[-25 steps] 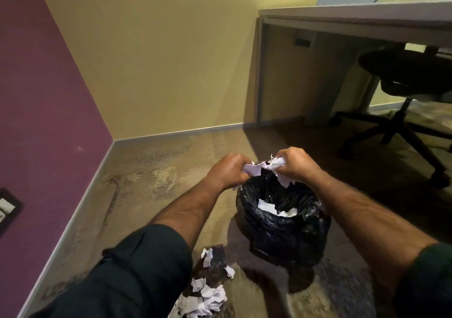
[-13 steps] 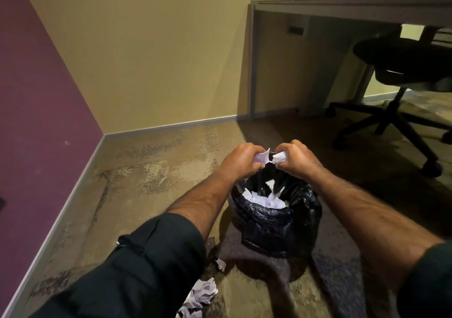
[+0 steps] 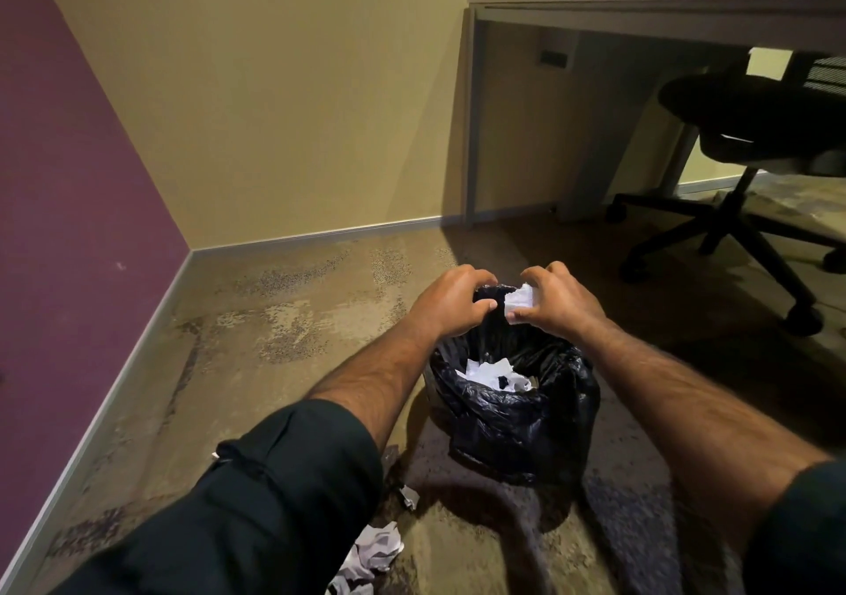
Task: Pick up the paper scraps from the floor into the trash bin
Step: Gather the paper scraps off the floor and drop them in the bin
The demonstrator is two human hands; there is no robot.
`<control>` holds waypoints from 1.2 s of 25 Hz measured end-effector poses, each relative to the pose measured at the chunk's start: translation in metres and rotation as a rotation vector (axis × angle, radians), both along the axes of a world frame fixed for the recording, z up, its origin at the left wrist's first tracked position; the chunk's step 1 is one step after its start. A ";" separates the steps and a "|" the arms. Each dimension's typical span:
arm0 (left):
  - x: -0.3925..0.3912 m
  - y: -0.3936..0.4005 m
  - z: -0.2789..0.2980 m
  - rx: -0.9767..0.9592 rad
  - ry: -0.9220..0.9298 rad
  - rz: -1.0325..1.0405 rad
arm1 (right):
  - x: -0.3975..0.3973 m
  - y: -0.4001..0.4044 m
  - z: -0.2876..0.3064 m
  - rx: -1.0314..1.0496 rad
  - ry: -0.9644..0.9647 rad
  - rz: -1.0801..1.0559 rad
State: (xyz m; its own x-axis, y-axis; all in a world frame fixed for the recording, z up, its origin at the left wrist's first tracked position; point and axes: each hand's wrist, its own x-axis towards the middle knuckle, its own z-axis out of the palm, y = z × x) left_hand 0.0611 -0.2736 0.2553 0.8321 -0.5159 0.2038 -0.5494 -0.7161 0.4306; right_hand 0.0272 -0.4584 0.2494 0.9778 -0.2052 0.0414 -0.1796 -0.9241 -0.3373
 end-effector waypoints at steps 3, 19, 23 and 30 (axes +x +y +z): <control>0.001 0.004 -0.003 0.015 0.058 0.009 | 0.001 -0.001 -0.002 0.012 0.021 -0.020; 0.007 0.094 -0.033 0.208 0.031 0.152 | 0.014 0.088 -0.036 0.002 -0.056 0.100; 0.012 0.149 -0.048 0.196 0.045 0.232 | 0.022 0.142 -0.046 0.013 -0.023 0.173; 0.010 0.230 -0.086 0.217 0.047 0.311 | 0.036 0.234 -0.092 0.003 -0.003 0.310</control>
